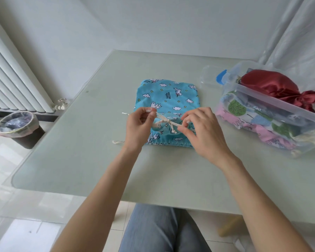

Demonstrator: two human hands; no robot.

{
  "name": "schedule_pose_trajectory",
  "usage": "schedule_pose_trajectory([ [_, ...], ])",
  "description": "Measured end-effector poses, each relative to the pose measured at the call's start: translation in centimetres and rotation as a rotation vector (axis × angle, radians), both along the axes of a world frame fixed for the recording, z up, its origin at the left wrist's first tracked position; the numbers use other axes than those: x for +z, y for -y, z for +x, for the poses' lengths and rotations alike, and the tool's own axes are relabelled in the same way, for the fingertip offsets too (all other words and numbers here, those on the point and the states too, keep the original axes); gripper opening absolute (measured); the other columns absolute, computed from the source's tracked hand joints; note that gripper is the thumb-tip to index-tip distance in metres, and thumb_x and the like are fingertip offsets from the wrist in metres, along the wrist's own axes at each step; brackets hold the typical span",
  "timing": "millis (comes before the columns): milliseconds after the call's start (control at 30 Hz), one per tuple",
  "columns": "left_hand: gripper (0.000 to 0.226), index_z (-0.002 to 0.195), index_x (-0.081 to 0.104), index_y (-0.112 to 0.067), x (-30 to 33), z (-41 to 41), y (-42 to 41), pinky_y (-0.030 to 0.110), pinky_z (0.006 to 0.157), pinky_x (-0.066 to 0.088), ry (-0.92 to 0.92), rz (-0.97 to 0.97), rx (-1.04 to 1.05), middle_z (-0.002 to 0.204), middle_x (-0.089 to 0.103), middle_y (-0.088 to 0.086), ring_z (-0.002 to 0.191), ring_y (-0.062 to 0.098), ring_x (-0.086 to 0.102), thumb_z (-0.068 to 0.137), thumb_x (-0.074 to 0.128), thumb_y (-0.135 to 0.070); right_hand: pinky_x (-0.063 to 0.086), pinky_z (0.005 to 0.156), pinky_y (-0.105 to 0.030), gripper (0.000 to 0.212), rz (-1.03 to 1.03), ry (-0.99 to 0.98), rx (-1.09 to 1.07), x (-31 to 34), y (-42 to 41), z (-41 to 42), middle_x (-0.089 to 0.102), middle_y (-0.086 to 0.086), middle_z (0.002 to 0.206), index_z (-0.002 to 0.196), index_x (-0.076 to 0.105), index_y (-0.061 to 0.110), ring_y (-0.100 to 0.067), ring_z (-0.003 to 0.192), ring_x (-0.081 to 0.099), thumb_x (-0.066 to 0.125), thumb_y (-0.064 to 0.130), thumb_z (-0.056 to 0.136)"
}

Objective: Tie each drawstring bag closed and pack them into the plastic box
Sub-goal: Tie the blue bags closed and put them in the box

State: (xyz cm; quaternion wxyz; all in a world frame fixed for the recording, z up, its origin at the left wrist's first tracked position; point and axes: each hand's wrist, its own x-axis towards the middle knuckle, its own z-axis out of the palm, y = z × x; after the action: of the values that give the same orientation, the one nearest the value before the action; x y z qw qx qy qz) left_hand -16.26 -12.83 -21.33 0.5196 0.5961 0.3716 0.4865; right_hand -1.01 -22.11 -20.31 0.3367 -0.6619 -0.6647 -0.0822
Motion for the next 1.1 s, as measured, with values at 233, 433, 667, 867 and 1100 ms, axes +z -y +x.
schedule_pose_trajectory([
  [233,0.016,0.08,0.065,-0.023,-0.6,-1.1,1.0,0.012,0.07,0.046,-0.163,0.064,-0.117,0.079,0.066,-0.011,0.071,0.001,0.06,0.089,0.061,-0.01,0.03,0.088,-0.02,0.013,-0.125,-0.094,0.063,-0.3,1.6,0.9,0.063,0.004,0.106,0.082,0.056,0.021,-0.019,0.106,0.046,0.067,0.027,0.084],
  [433,0.02,0.109,0.067,-0.023,1.7,-2.9,-0.7,0.01,0.083,0.047,-0.322,0.177,-0.298,0.101,0.071,-0.006,0.093,0.0,0.066,0.092,0.058,-0.025,0.027,0.095,-0.011,0.066,-0.354,-0.187,0.23,0.2,1.8,-0.3,0.048,0.016,0.129,0.127,0.045,0.03,-0.002,0.117,0.04,0.079,0.035,0.07],
  [667,0.033,0.125,0.056,-0.023,1.5,0.4,-6.9,0.023,0.091,0.044,-0.766,0.267,-0.312,0.122,0.062,-0.003,0.111,0.011,0.058,0.093,0.055,-0.03,0.038,0.076,-0.028,0.032,-0.158,-0.137,0.113,0.1,-0.7,0.7,0.062,0.012,0.091,0.107,0.064,0.023,-0.016,0.092,0.048,0.075,0.028,0.076],
  [867,0.042,0.124,0.057,-0.021,0.5,3.3,-8.2,0.029,0.08,0.046,-1.213,0.486,-0.486,0.114,0.065,-0.002,0.096,0.019,0.061,0.088,0.06,-0.041,0.031,0.07,-0.029,0.03,-0.23,0.109,-0.025,-0.2,-0.5,2.5,0.065,0.006,0.089,0.107,0.058,0.021,-0.02,0.086,0.053,0.066,0.038,0.083],
  [1100,0.033,0.06,0.045,-0.029,4.3,1.7,-7.1,0.028,0.059,0.036,-0.735,0.512,-0.296,0.064,0.05,-0.007,0.059,0.01,0.045,0.089,0.062,-0.03,0.042,0.059,-0.026,0.023,-0.083,-0.005,-0.03,2.4,0.7,4.0,0.056,0.013,0.091,0.11,0.06,0.026,-0.008,0.066,0.052,0.063,0.023,0.087],
])
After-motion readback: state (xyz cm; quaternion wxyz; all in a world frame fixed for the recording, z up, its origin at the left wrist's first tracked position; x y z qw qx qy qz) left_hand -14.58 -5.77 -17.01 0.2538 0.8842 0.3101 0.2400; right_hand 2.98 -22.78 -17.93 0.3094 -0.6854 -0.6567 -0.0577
